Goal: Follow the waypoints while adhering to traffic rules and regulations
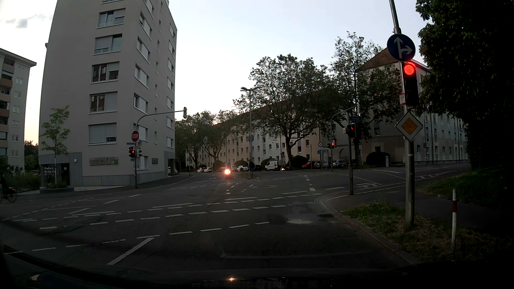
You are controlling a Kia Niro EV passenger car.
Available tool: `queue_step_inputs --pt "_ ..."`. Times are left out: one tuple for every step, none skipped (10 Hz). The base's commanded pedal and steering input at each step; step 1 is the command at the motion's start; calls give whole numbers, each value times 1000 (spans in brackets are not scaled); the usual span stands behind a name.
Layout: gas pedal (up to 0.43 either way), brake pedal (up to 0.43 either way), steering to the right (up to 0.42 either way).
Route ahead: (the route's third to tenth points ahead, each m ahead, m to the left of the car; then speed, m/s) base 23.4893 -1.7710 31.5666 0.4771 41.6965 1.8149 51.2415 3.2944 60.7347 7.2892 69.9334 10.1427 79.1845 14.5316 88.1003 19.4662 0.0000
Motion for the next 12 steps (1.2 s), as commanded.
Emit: queue_step_inputs --pt "0 244 -1" --pt "0 238 -1" --pt "0 238 0" --pt "0 238 0" --pt "0 238 0" --pt "0 238 0" --pt "0 238 0" --pt "0 238 0" --pt "0 238 0" --pt "0 238 0" --pt "0 238 0" --pt "0 238 0"
